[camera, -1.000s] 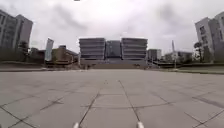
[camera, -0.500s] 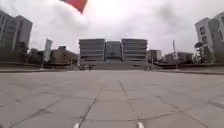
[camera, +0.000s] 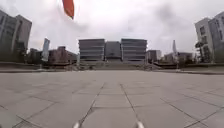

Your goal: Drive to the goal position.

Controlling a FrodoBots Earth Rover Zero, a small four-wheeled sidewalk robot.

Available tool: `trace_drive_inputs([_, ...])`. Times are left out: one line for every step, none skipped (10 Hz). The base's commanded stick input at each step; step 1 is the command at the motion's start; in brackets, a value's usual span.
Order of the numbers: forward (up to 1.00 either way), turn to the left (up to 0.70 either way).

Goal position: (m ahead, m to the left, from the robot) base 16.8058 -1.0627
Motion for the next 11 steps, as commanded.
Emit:
trace_drive_inputs([0.7, 0.14])
trace_drive_inputs([0.7, 0.04])
trace_drive_inputs([0.7, 0.01])
trace_drive_inputs([0.7, 0.01])
trace_drive_inputs([0.7, 0.01])
trace_drive_inputs([0.7, 0.01])
trace_drive_inputs([0.7, 0.01])
trace_drive_inputs([0.7, 0.01])
trace_drive_inputs([0.7, 0.01])
trace_drive_inputs([0.7, 0.01])
trace_drive_inputs([0.7, 0.01])
